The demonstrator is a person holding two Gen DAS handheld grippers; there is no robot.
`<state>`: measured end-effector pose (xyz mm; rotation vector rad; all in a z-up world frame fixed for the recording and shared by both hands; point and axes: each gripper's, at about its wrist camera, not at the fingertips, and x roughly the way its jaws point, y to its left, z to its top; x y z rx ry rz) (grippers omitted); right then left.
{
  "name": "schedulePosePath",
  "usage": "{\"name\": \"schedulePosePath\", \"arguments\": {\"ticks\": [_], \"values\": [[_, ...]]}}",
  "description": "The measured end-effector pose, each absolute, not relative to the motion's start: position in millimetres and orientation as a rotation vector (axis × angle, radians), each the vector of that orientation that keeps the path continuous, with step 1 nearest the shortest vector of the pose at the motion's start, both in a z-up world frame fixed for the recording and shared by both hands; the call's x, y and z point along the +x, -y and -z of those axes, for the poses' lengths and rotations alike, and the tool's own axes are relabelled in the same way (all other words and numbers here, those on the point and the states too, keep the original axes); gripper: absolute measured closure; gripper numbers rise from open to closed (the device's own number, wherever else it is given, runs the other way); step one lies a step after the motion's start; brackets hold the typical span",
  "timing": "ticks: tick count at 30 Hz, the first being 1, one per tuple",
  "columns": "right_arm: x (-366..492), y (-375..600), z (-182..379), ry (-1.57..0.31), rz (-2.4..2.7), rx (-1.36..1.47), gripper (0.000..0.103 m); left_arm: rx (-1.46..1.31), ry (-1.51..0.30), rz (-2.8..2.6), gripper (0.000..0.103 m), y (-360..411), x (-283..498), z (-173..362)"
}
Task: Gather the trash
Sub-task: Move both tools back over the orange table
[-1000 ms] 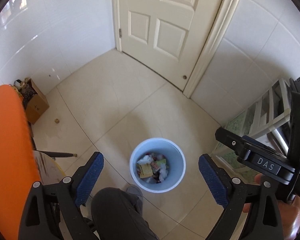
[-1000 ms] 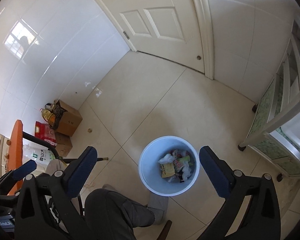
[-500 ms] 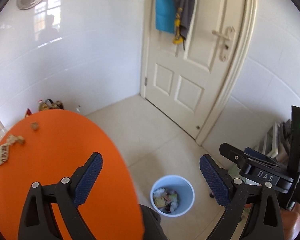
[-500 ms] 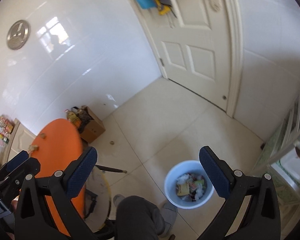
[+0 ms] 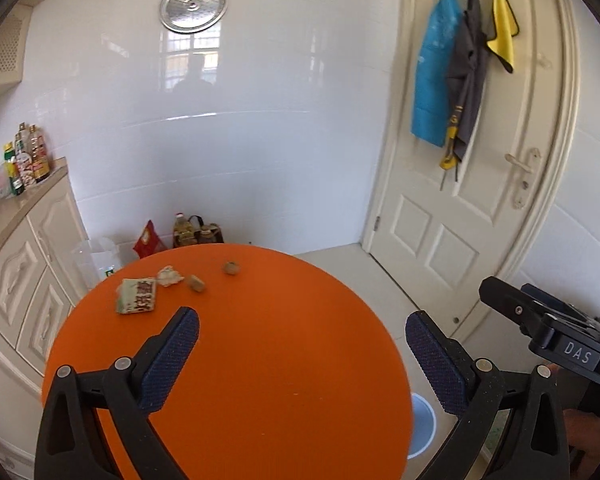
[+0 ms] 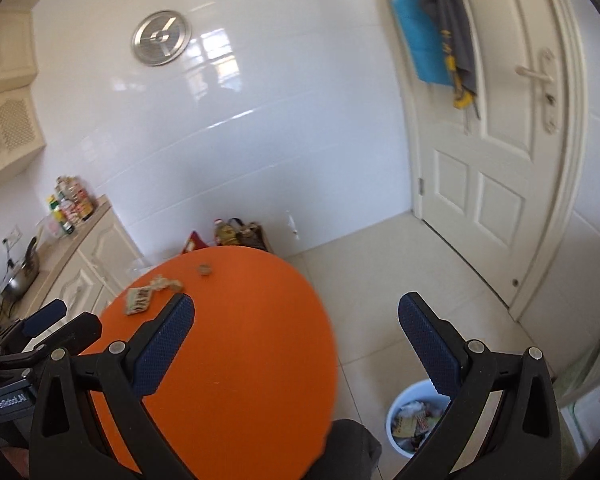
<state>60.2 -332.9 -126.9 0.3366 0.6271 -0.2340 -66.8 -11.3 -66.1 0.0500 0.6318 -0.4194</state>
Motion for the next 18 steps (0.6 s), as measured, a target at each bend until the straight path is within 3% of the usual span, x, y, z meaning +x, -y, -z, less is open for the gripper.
{"name": "schedulePosePath", "arguments": {"ticks": [9,18], "values": [[101,238,107,-0.611,0.055,0.206,0.0,-0.025,-0.599,0.228,0.001,-94,-133,58],[153,180,120,-0.645,-0.082,0.141,0.0,-0.067,-0.634,0.1,0.001,-136,-140,74]]}}
